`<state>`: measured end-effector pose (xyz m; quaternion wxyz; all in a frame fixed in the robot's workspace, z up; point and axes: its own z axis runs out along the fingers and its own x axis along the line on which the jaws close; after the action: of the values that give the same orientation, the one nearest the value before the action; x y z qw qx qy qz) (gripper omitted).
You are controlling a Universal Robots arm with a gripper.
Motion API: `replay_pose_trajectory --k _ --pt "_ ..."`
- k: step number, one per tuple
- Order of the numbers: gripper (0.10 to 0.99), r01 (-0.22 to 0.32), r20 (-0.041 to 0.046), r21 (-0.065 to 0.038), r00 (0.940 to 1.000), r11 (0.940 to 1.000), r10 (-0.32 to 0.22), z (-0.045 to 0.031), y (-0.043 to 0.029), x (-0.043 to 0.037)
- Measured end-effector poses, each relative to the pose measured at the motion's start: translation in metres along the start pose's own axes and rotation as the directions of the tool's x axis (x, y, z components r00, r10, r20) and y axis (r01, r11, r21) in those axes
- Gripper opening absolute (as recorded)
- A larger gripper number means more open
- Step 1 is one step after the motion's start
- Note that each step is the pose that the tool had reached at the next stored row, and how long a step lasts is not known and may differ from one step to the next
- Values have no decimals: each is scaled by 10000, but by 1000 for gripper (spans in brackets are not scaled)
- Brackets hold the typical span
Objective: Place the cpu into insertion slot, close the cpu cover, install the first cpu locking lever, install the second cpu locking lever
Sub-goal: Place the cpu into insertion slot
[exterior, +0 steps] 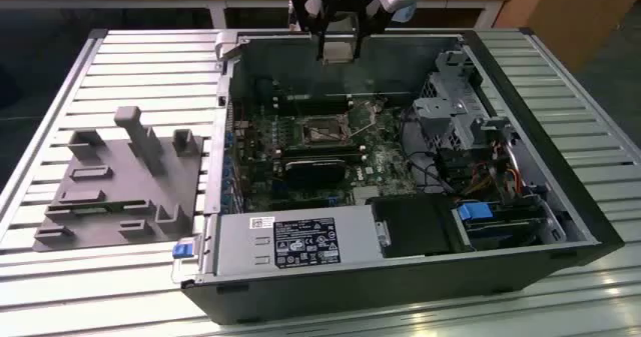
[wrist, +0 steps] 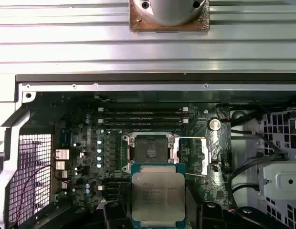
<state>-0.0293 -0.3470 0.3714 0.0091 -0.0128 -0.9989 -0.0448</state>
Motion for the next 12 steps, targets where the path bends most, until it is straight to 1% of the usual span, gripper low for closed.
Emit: replay_pose_trajectory --k 12 --pt "537 0 0 0 10000 10000 0 4 0 0"
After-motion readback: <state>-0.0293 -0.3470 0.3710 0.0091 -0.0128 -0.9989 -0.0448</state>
